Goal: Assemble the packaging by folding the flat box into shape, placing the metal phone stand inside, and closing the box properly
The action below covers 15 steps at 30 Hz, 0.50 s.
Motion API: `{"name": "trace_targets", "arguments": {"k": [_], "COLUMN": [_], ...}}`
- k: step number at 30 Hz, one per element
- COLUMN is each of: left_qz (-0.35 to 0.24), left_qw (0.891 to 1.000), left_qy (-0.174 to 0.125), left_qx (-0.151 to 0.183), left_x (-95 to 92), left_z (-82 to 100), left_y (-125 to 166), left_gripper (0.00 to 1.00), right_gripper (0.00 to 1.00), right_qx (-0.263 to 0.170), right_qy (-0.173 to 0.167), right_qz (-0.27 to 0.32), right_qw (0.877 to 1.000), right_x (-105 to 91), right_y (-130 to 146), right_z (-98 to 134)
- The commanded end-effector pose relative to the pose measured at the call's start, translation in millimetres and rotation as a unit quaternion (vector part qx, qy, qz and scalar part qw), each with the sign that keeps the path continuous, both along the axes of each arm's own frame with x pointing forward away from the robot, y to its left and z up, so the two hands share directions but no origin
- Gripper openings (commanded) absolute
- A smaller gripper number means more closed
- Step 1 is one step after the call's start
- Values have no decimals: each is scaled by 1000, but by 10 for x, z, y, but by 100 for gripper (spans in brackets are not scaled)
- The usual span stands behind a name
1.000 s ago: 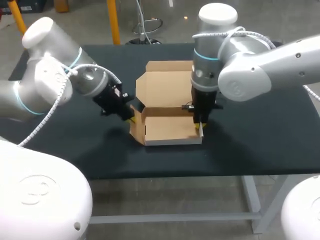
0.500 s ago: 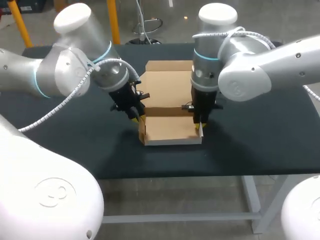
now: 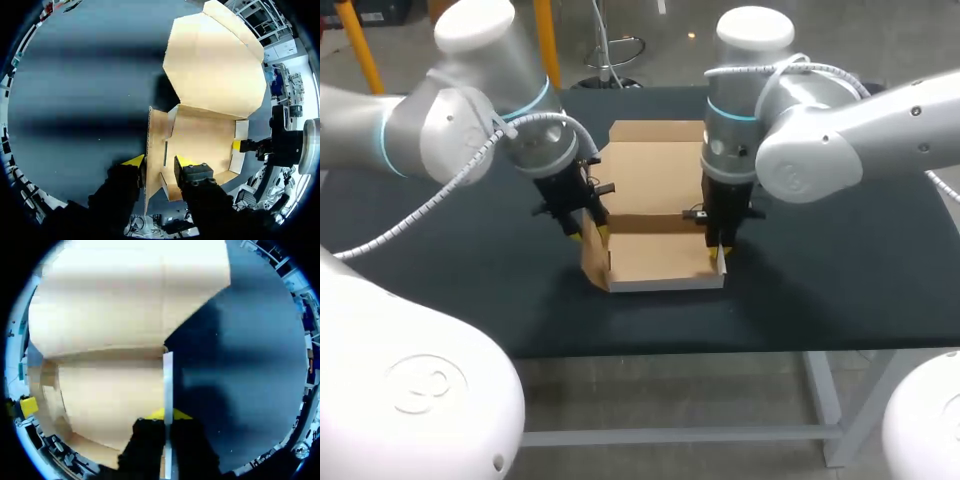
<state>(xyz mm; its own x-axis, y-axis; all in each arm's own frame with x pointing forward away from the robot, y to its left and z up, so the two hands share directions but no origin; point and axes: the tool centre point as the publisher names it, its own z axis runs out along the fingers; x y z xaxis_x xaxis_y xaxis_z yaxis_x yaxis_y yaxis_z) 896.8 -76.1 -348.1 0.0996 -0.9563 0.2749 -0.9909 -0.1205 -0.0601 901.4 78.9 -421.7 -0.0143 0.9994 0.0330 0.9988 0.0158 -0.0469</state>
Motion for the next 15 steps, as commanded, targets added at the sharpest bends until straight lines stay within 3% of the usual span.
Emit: {"name": "trace_targets", "arguments": {"k": [1, 15], "left_qz": [3, 4], "left_qw": [1000, 997], "left_qy": [-8, -27], "left_qx": [-10, -73], "left_x": [-95, -181], "left_z": [79, 124], "left_y": [94, 428], "left_gripper": [41, 42], "right_gripper": [0, 0], "right_qx": [-1, -1], "right_qy": [1, 1], "right_qz": [0, 0], "right_qw": [1000, 1000], "right_x": [3, 3], "right_y": [7, 7], "right_z": [7, 7]}}
